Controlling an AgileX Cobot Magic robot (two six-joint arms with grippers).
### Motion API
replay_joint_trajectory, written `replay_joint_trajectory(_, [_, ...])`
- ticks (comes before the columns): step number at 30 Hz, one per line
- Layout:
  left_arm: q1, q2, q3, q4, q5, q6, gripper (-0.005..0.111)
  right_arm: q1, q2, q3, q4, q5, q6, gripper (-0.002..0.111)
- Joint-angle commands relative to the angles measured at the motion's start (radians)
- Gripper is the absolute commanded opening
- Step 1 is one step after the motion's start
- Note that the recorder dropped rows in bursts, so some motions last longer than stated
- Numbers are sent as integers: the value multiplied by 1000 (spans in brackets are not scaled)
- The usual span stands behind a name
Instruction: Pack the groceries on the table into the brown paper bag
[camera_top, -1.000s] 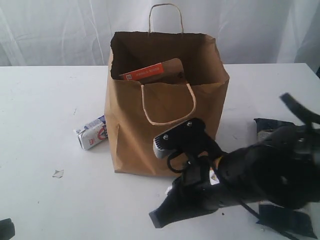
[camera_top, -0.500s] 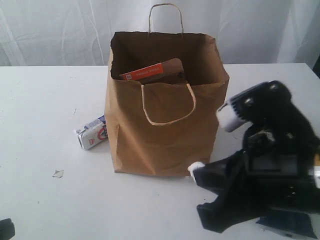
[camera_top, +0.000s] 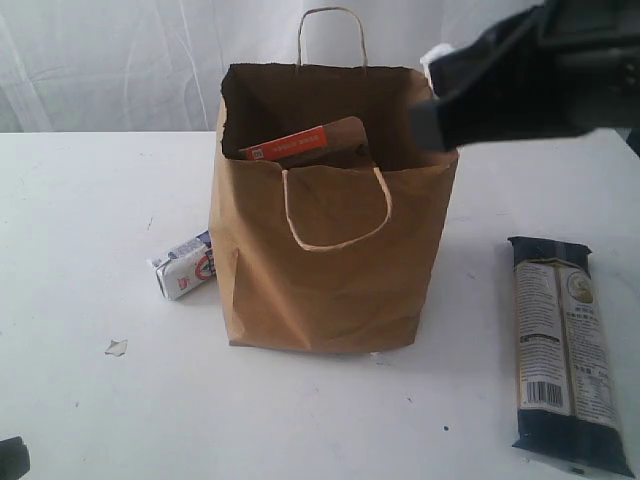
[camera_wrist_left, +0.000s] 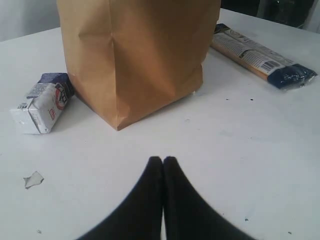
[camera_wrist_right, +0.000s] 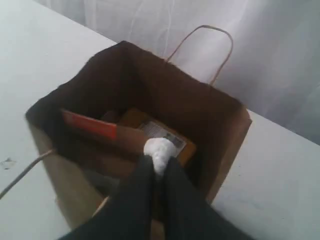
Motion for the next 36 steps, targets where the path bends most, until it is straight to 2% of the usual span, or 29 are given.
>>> replay_joint_trajectory(1, [-6, -5, 2, -4, 0, 0, 0, -65, 158, -100, -28, 5, 12, 0])
replay_joint_trajectory(4, [-6, -5, 2, -4, 0, 0, 0, -88, 260, -163, -28, 19, 13, 0])
replay_joint_trajectory(6, [-6, -5, 2, -4, 0, 0, 0, -91, 320, -193, -24, 39, 13, 5])
replay_joint_trajectory(8, [-6, -5, 2, -4, 0, 0, 0, -91, 355, -216, -23, 56, 13, 16])
replay_joint_trajectory(13, [-6, -5, 2, -4, 0, 0, 0, -91, 373, -234, -23, 63, 15, 61])
replay_joint_trajectory(14, [-6, -5, 2, -4, 0, 0, 0, -91, 368, -234, -23, 65, 15, 64])
replay_joint_trajectory(19, [-6, -5, 2, -4, 0, 0, 0, -91, 303, -234, -25, 72, 22, 60])
replay_joint_trajectory(24, [-6, -5, 2, -4, 0, 0, 0, -121, 189, -210, -69, 182, 77, 60])
replay_joint_trajectory(29, [-6, -5, 2, -4, 0, 0, 0, -251, 111, -121, -139, 319, 196, 60])
replay_joint_trajectory(36, [-6, -5, 2, -4, 0, 0, 0, -371, 104, 5, -90, 324, 196, 64])
